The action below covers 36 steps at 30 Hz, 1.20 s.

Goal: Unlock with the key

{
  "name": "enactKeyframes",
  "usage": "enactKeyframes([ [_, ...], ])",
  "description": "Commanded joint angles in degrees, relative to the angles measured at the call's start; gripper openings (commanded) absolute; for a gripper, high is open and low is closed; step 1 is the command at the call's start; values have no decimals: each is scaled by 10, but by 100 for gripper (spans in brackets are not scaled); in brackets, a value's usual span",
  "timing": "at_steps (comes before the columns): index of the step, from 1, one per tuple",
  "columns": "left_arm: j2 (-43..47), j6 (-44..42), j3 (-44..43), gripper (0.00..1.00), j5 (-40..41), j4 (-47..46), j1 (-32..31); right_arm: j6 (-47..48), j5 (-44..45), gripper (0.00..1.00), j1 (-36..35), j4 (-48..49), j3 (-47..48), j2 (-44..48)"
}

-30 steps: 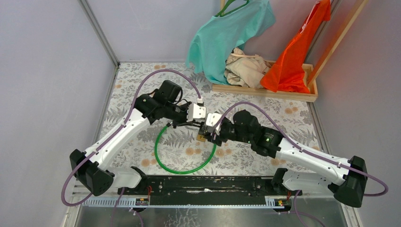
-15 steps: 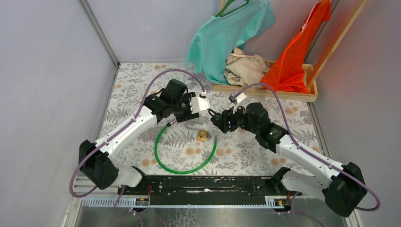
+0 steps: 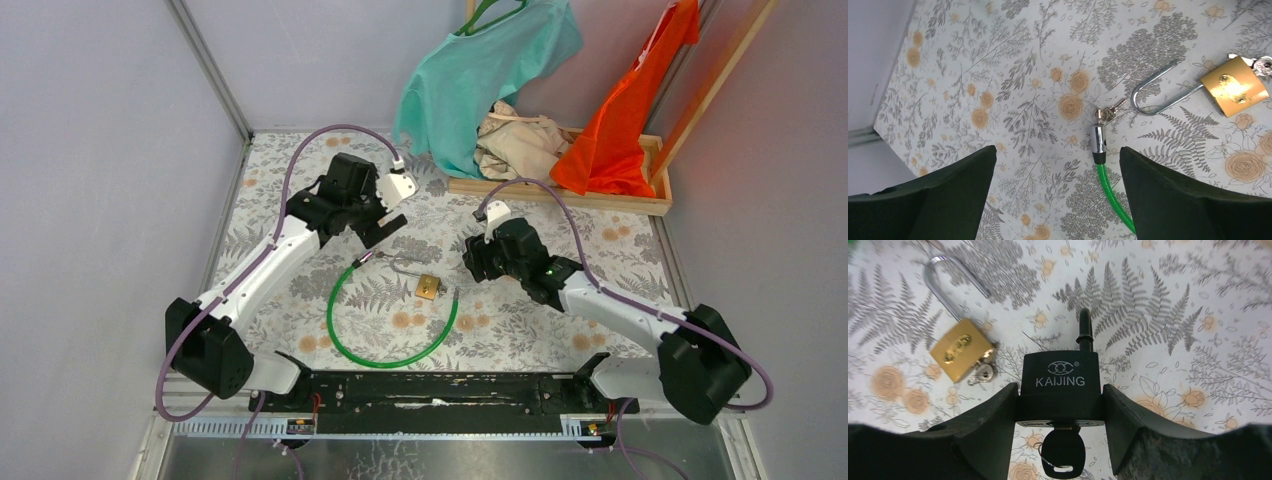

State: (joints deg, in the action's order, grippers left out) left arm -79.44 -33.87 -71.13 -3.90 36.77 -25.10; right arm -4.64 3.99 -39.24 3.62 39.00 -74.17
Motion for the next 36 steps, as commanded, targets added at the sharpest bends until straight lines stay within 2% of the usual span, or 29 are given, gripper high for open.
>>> enactKeyframes([
  [1, 11, 56, -15, 100, 16, -42, 36, 5, 13, 0, 2, 93, 14, -31],
  [7, 36, 68, -1, 100, -31, -32, 47, -23, -22, 0, 2, 115, 19, -95],
  [13, 47, 72, 7, 100, -55, -18, 56, -41, -43, 0, 3, 122, 24, -120],
  [15, 48, 75, 10, 100, -58, -18, 60, -43, -43, 9, 2, 127, 21, -123],
  [17, 51, 79, 14, 100, -61, -18, 66, -40, -53, 13, 2, 127, 22, -126],
  [18, 51, 80, 15, 100, -63, -19, 71, -39, -59, 12, 2, 125, 24, -129],
  [21, 52, 85, 20, 100, -65, -25, 80, -28, -82, 0, 2, 129, 26, -136],
  [30, 53, 88, 29, 100, -79, -27, 93, -19, -99, 4, 1, 98, 48, -169],
  [32, 53, 91, 30, 100, -87, -27, 96, -17, -98, 11, 1, 94, 52, -180],
  [35, 54, 94, 31, 100, -93, -27, 101, -23, -89, 39, 1, 98, 56, -182],
  [36, 54, 95, 32, 100, -92, -28, 104, -22, -83, 52, 1, 99, 58, -179],
])
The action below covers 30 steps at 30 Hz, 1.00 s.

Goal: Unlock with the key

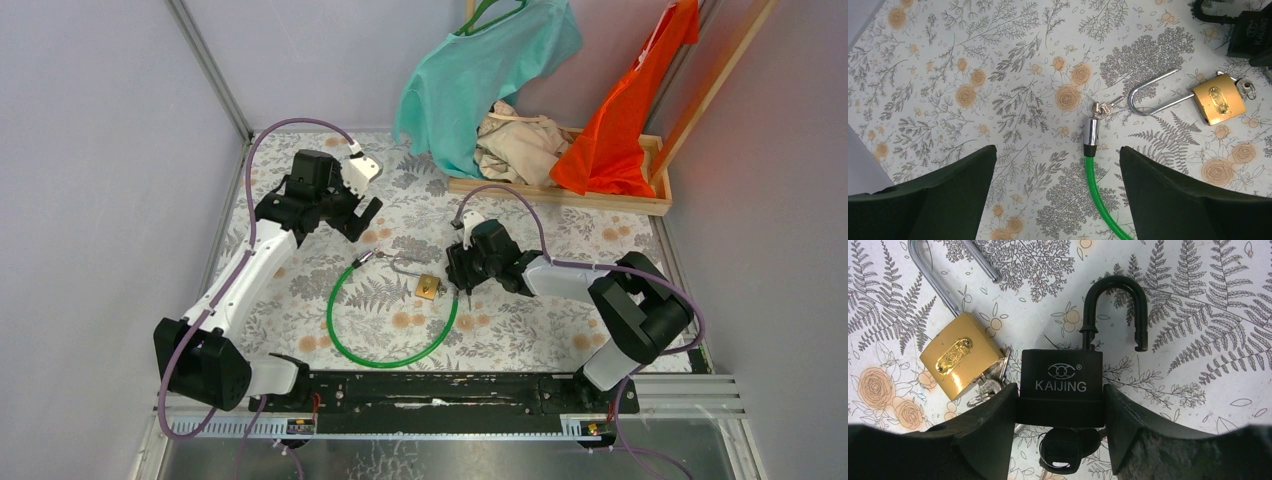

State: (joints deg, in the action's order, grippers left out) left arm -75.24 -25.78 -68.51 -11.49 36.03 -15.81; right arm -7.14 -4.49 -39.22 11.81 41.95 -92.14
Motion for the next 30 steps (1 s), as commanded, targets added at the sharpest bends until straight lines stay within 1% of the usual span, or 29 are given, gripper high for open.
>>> enactKeyframes([
  [1, 11, 15, 6, 100, -14, -26, 15, 2, 9, 71, 2, 16, 34, 4],
  [2, 12, 18, 6, 100, -9, -29, 17, 4, 15, 82, 1, 14, 38, 9],
  [3, 12, 22, 8, 100, -1, -38, 21, 9, 21, 99, 1, 8, 45, 14],
  [5, 8, 32, 5, 100, 8, -46, 32, 10, 40, 99, 1, -1, 53, 32],
  [10, -11, 60, -14, 100, -13, -41, 74, -2, 91, 99, 2, -10, 51, 109],
  [13, -7, 72, 5, 100, -14, -70, 99, -10, 149, 99, 8, -10, 34, 162],
  [15, 5, 84, 36, 100, -7, -110, 114, -17, 197, 99, 22, 11, 1, 208],
  [17, 20, 99, 84, 100, 1, -175, 132, -30, 255, 99, 47, 28, -37, 251],
  [20, 44, 129, 181, 100, 4, -292, 154, -63, 333, 99, 109, 55, -102, 304],
  [21, 49, 142, 216, 100, 4, -355, 159, -83, 356, 99, 139, 62, -120, 318],
  [24, 47, 171, 315, 100, 14, -506, 161, -110, 435, 99, 189, 114, -179, 357],
  [26, 30, 181, 365, 100, 17, -570, 162, -97, 468, 99, 218, 174, -209, 363],
  [30, -23, 195, 406, 100, 31, -655, 162, -76, 494, 99, 274, 213, -219, 332],
])
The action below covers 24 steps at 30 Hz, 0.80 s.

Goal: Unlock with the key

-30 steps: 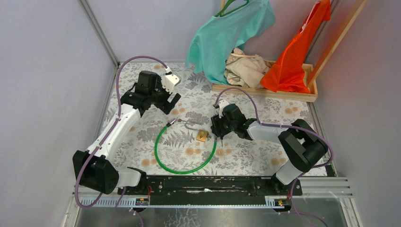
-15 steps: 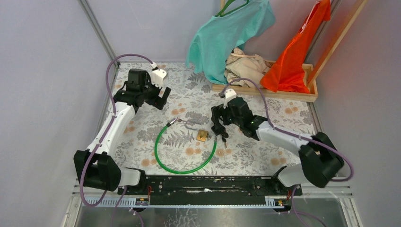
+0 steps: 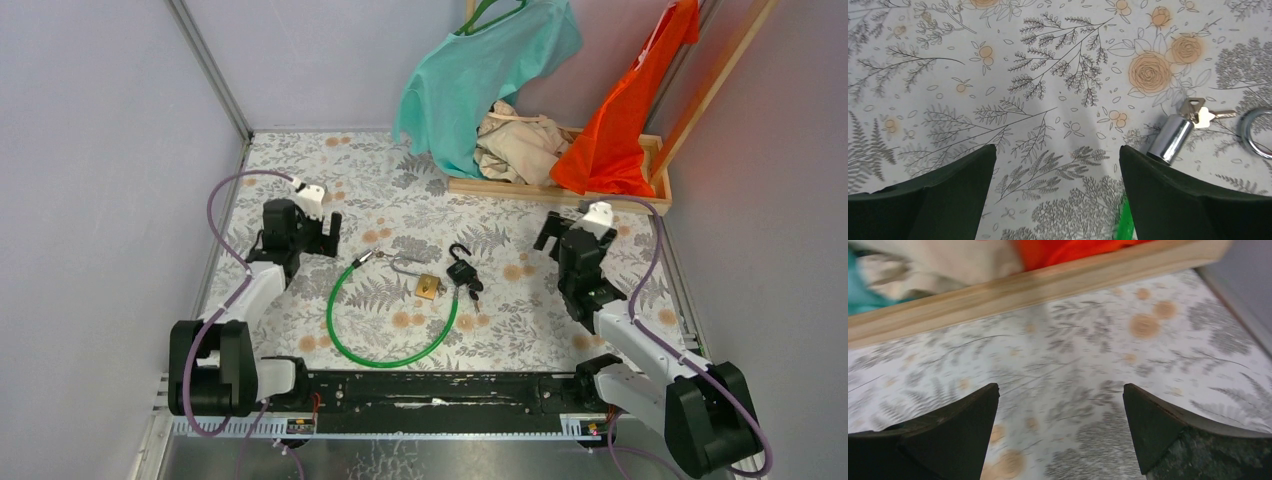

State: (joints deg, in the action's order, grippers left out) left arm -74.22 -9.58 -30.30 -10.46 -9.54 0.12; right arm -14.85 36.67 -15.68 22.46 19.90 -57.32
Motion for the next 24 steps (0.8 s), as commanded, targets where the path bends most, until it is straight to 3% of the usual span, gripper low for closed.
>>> enactKeyframes([
  [1, -45, 34, 34, 100, 22, -224, 2, 8, 80, 99, 50, 131, -5, -28],
  [9, -85, 72, 67, 100, 12, -342, 2, 59, 24, 99, 100, 330, -62, -156],
  [14, -102, 89, 107, 100, -15, -453, 1, 75, -17, 99, 104, 379, -65, -211],
  [17, -107, 96, 155, 100, 2, -558, 2, 93, -53, 99, 104, 461, -96, -235],
  [19, -129, 103, 223, 100, -2, -698, 2, 122, -129, 99, 104, 472, -99, -241],
  [22, -120, 106, 217, 100, 22, -679, -3, 157, -194, 99, 104, 556, -105, -306],
  [24, -120, 122, 184, 100, 71, -614, -2, 139, -175, 99, 107, 477, -81, -288],
])
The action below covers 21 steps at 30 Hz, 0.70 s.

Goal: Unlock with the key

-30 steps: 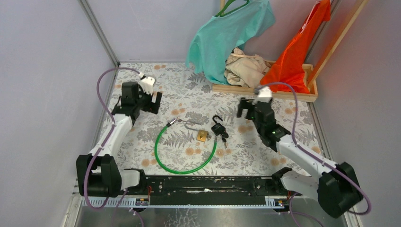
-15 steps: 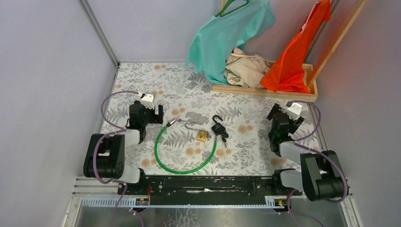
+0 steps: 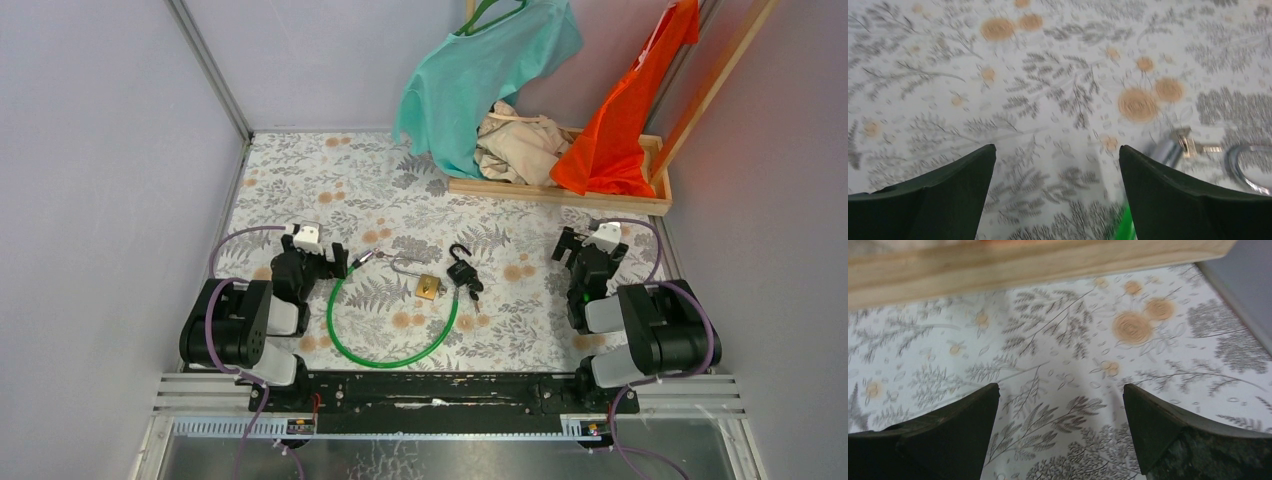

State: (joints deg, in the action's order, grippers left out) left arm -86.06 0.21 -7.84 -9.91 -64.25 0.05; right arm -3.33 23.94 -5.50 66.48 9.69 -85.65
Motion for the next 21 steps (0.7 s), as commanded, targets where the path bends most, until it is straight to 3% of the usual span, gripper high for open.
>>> enactKeyframes([
  [1, -4, 31, -61, 100, 81, -28, -2, 20, -51, 99, 9, 45, 21, -9],
  [21, -10, 25, -69, 100, 95, -21, -8, 22, -51, 99, 11, 72, 14, -15],
])
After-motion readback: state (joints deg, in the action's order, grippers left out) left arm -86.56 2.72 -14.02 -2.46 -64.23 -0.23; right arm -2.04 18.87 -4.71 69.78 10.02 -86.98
